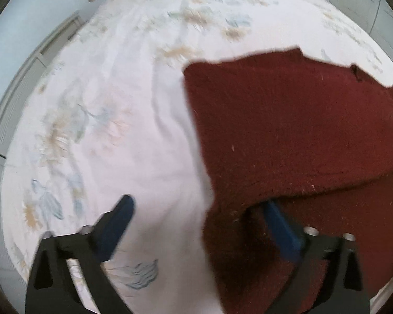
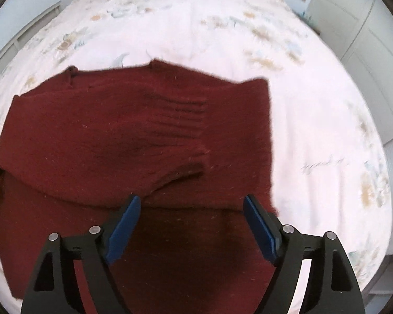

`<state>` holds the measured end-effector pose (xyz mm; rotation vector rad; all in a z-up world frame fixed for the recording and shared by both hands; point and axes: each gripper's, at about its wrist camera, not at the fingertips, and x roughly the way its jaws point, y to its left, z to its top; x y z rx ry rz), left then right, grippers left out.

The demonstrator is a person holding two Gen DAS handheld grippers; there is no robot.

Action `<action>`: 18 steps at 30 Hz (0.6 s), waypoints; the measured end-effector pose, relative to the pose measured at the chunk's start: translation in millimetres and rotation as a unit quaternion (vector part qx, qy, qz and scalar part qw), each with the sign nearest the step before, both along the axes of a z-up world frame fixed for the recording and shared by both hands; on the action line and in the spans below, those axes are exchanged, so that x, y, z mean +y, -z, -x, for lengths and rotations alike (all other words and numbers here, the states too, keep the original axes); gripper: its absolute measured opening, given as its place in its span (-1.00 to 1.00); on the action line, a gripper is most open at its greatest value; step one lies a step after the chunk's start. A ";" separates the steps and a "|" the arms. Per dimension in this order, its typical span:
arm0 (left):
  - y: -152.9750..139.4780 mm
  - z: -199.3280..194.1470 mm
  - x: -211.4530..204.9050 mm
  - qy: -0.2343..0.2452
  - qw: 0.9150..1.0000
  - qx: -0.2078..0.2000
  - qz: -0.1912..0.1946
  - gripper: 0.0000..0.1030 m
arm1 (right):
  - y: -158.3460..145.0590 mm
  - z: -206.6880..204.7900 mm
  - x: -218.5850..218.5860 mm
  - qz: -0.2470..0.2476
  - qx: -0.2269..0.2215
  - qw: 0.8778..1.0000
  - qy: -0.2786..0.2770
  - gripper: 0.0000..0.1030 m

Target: Fold small clothes

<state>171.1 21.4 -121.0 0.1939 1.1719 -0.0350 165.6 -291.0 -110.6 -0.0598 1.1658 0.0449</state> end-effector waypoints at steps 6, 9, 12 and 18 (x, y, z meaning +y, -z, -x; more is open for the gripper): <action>-29.7 1.1 -28.1 0.016 0.999 -0.032 0.031 0.98 | -24.9 -5.1 23.8 0.002 -0.052 0.998 -0.023 1.00; -27.4 -15.2 -43.6 0.028 0.999 -0.041 0.023 0.98 | -25.6 -11.9 43.2 0.005 -0.060 0.998 -0.034 1.00; -12.9 -28.8 -41.1 0.026 0.998 -0.022 0.045 0.98 | -17.2 -14.1 59.7 0.008 -0.059 0.997 -0.041 1.00; 17.6 -40.9 -80.4 0.038 0.998 -0.008 0.052 0.98 | 30.6 -23.3 82.8 0.008 -0.030 0.999 -0.043 1.00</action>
